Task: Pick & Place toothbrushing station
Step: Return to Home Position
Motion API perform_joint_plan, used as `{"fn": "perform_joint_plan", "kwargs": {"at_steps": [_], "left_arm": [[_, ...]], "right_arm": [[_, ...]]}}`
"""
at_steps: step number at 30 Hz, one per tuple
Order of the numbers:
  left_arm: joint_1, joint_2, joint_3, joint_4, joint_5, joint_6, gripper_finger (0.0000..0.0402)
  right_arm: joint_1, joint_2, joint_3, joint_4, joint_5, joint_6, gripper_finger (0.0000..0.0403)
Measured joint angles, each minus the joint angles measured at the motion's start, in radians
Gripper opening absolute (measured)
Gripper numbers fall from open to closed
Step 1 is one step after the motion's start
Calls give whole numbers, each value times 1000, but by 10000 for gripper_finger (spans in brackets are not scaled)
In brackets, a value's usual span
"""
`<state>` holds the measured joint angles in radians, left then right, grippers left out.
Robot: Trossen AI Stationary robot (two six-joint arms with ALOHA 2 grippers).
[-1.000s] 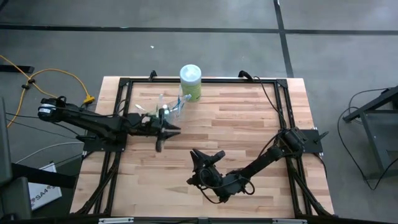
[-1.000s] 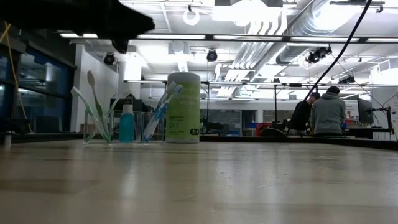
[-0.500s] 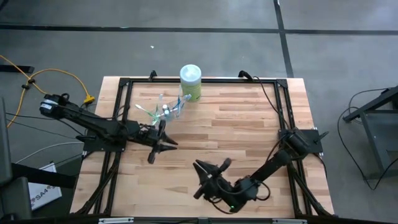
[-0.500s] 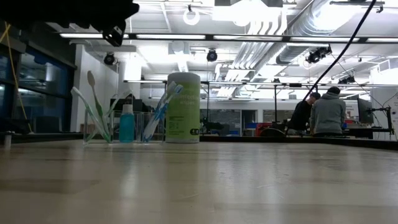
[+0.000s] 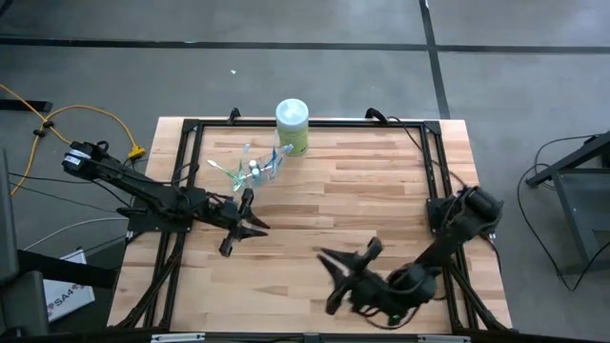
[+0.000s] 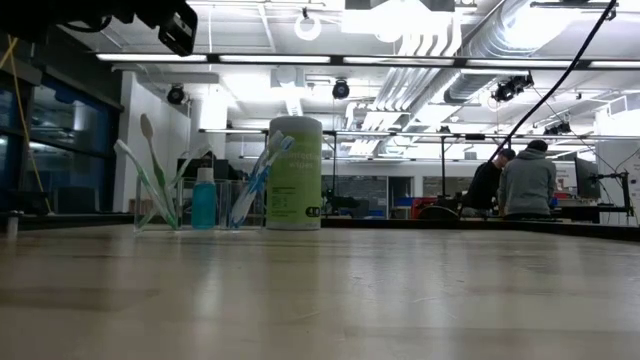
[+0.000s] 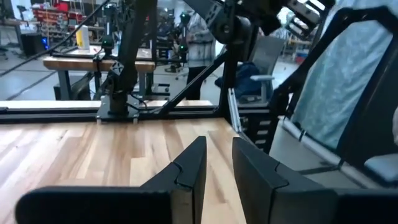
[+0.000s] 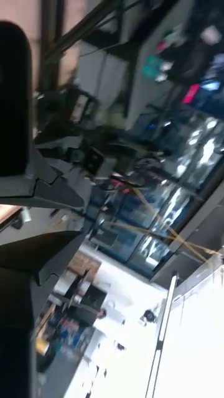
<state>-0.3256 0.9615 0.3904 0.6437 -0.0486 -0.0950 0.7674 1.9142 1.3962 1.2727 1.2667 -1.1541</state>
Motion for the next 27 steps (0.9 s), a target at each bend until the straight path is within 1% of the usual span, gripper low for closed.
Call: {"fn": "perform_joint_plan", "kwargs": {"at_steps": [3,5,7,11,15,18,21,24,27], "left_arm": [[0,0,0,19,0,-55,75],[0,0,0,17,18,-56,74],[1,0,0,15,74,-55,72],[16,0,0,16,226,-56,72],[46,0,0,16,317,-56,71],[86,0,0,15,372,-56,71],[142,0,0,15,443,-63,71],[214,0,0,15,518,-93,71],[293,0,0,15,577,-115,71]], "right_arm": [[16,-99,-84,-1,-40,58,62],[19,-164,-150,-12,-73,108,62],[18,-229,-216,-31,-106,169,62],[15,-363,-353,-113,-182,315,62],[-8,-496,-490,-229,-292,500,62],[-26,-601,-583,-304,-396,630,62],[-43,-687,-656,-364,-466,722,60],[-54,-755,-711,-397,-492,760,56],[-55,-812,-758,-400,-478,762,53]]}}
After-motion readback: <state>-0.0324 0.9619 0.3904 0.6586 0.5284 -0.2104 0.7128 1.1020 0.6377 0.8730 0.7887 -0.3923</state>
